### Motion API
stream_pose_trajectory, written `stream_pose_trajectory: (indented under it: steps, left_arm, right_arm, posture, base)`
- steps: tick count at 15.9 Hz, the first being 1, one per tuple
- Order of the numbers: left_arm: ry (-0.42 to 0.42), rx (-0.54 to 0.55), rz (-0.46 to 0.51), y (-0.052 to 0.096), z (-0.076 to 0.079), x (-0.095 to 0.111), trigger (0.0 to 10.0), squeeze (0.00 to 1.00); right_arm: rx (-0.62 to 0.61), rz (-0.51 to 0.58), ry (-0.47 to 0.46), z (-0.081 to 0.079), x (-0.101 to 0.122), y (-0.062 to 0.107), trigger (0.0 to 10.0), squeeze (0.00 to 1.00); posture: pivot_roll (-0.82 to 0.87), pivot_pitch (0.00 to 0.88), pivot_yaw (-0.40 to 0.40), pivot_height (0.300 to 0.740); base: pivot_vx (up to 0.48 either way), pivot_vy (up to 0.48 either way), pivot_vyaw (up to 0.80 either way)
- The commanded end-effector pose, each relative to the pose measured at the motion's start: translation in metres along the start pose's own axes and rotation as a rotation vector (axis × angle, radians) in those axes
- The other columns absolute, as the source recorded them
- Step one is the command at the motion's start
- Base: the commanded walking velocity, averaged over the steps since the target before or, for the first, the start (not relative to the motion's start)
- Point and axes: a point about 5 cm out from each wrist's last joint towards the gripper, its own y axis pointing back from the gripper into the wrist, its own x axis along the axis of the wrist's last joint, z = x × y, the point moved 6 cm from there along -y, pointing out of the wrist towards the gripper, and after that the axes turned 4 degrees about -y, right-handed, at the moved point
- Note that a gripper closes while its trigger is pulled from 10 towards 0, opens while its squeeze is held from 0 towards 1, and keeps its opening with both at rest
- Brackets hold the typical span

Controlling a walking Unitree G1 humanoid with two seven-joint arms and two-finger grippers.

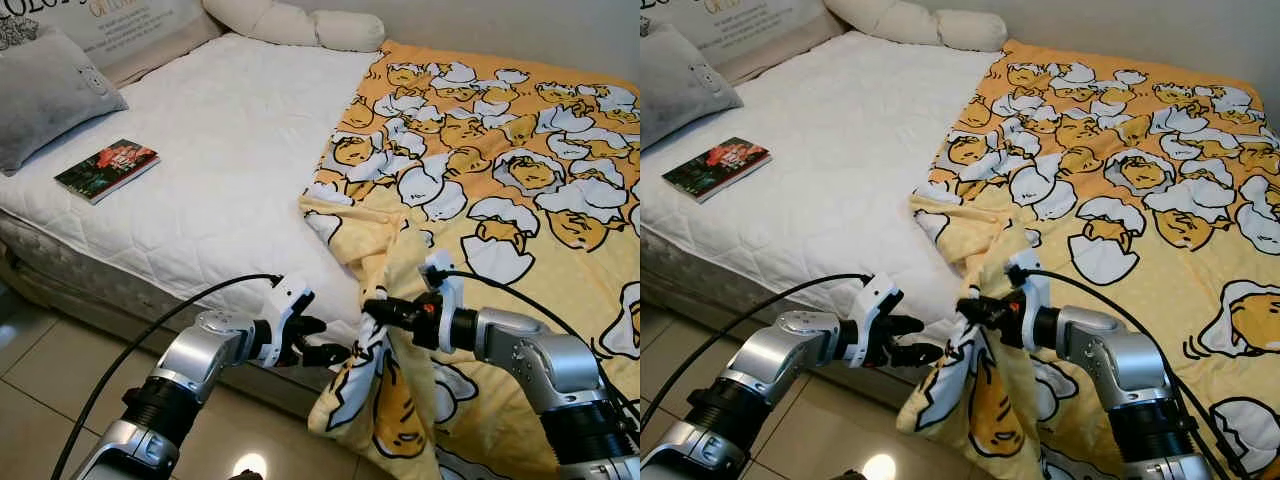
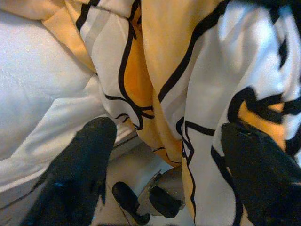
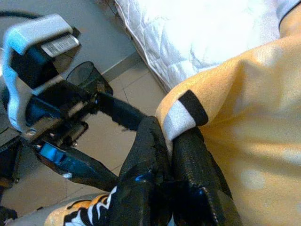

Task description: Clean up the room

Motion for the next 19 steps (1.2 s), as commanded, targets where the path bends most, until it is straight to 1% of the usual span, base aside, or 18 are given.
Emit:
stream_pose_trajectory:
  steps: [1, 5, 9, 11, 12, 13, 14, 15, 16, 17, 18, 19]
  left_arm:
    - [-0.005, -0.001, -0.015, 0.000, -0.002, 0.002, 0.0, 0.00]
    - [0.010, -0.057, -0.062, 0.000, 0.006, -0.008, 0.0, 0.00]
    - [0.015, -0.057, -0.037, 0.002, 0.005, -0.004, 0.0, 0.00]
    - [0.016, -0.065, -0.032, 0.003, 0.006, -0.004, 0.0, 0.00]
    - [0.014, -0.076, -0.026, 0.003, 0.008, -0.003, 0.0, 0.00]
    - [0.013, -0.087, -0.016, 0.003, 0.010, -0.002, 0.0, 0.00]
    - [0.012, -0.088, -0.012, 0.003, 0.011, -0.002, 0.0, 0.00]
    - [0.013, -0.088, -0.010, 0.004, 0.012, -0.003, 0.0, 0.00]
    - [0.014, -0.089, -0.005, 0.004, 0.012, -0.003, 0.0, 0.00]
    - [0.014, -0.086, 0.004, 0.005, 0.013, -0.003, 0.0, 0.00]
    - [0.014, -0.086, 0.009, 0.005, 0.012, -0.003, 0.0, 0.00]
    - [0.016, -0.087, 0.017, 0.006, 0.013, -0.002, 0.0, 0.00]
  right_arm:
    - [-0.002, 0.028, -0.004, -0.001, 0.005, 0.004, 0.0, 0.00]
    - [-0.010, 0.037, -0.004, -0.001, 0.008, 0.003, 0.0, 0.00]
    - [-0.017, 0.041, 0.003, 0.000, 0.010, 0.001, 0.0, 0.00]
    - [-0.045, 0.046, 0.009, 0.004, 0.012, 0.001, 0.0, 0.00]
    - [-0.080, 0.050, 0.018, 0.008, 0.013, 0.001, 8.5, 0.00]
    - [-0.094, 0.078, -0.010, 0.011, 0.016, 0.002, 10.0, 0.00]
    - [-0.093, 0.103, -0.034, 0.011, 0.020, 0.002, 10.0, 0.51]
    - [-0.120, 0.131, -0.039, 0.015, 0.024, 0.003, 10.0, 1.00]
    - [-0.157, 0.166, -0.040, 0.020, 0.029, 0.004, 10.0, 1.00]
    - [-0.210, 0.217, -0.064, 0.028, 0.035, 0.006, 10.0, 1.00]
    - [-0.233, 0.239, -0.071, 0.031, 0.038, 0.007, 10.0, 1.00]
    - [-0.265, 0.276, -0.100, 0.036, 0.042, 0.009, 10.0, 1.00]
  posture:
    - [-0.11, 0.000, 0.007, 0.740]
    - [-0.12, 0.000, 0.012, 0.740]
    - [-0.12, 0.000, 0.009, 0.740]
    - [-0.11, 0.000, 0.009, 0.740]
    - [-0.12, 0.000, 0.009, 0.740]
    - [-0.12, 0.000, 0.005, 0.740]
    - [-0.12, 0.000, 0.005, 0.740]
    - [-0.12, 0.000, 0.006, 0.740]
    - [-0.12, 0.000, 0.006, 0.740]
    - [-0.12, 0.000, 0.006, 0.740]
    - [-0.12, 0.000, 0.006, 0.740]
    - [-0.12, 0.000, 0.006, 0.740]
  base:
    - [0.000, 0.000, 0.00]
    - [0.000, 0.000, 0.00]
    - [0.000, 0.000, 0.00]
    - [0.000, 0.000, 0.00]
    - [0.000, 0.000, 0.00]
    - [0.000, 0.000, 0.00]
    - [0.000, 0.000, 0.00]
    - [0.000, 0.000, 0.00]
    - [0.000, 0.000, 0.00]
    - [0.000, 0.000, 0.00]
    - [0.000, 0.000, 0.00]
    - [0.000, 0.000, 0.00]
